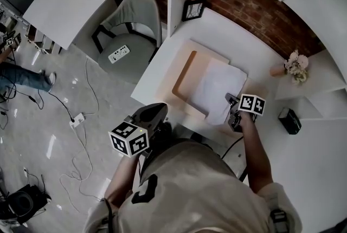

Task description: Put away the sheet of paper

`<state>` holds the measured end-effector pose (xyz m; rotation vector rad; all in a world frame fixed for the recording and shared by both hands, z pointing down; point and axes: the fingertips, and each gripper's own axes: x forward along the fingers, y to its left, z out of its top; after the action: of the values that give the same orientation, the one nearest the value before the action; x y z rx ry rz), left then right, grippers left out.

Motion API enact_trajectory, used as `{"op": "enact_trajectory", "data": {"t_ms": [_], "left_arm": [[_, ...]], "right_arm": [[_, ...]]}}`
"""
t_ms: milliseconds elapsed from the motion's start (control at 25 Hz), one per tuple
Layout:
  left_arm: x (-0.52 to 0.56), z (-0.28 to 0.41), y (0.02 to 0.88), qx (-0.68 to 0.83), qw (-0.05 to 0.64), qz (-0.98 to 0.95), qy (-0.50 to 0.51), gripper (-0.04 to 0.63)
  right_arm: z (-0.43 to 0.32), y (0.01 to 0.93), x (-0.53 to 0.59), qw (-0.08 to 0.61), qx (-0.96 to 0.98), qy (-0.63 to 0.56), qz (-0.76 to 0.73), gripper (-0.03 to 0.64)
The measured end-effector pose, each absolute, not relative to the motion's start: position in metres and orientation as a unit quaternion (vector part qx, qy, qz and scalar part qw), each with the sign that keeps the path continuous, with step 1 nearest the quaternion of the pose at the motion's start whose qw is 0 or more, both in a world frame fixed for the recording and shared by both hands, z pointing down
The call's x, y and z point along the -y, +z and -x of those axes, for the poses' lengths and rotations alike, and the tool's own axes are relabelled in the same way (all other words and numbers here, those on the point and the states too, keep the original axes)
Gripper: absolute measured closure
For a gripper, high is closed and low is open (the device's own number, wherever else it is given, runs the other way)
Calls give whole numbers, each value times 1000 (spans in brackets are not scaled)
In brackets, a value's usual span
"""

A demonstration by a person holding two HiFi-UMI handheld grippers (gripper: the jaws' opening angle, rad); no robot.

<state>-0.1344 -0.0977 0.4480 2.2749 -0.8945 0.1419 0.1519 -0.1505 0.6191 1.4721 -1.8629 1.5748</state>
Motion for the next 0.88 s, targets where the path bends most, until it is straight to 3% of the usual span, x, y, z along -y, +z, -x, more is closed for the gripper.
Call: {"op": "enact_trajectory", "data": {"t_ms": [880], "left_arm": [[102, 193, 451, 329, 333, -882, 52, 576]], "right_arm": [[-133, 619, 151, 143, 627, 528, -555, 589]]}}
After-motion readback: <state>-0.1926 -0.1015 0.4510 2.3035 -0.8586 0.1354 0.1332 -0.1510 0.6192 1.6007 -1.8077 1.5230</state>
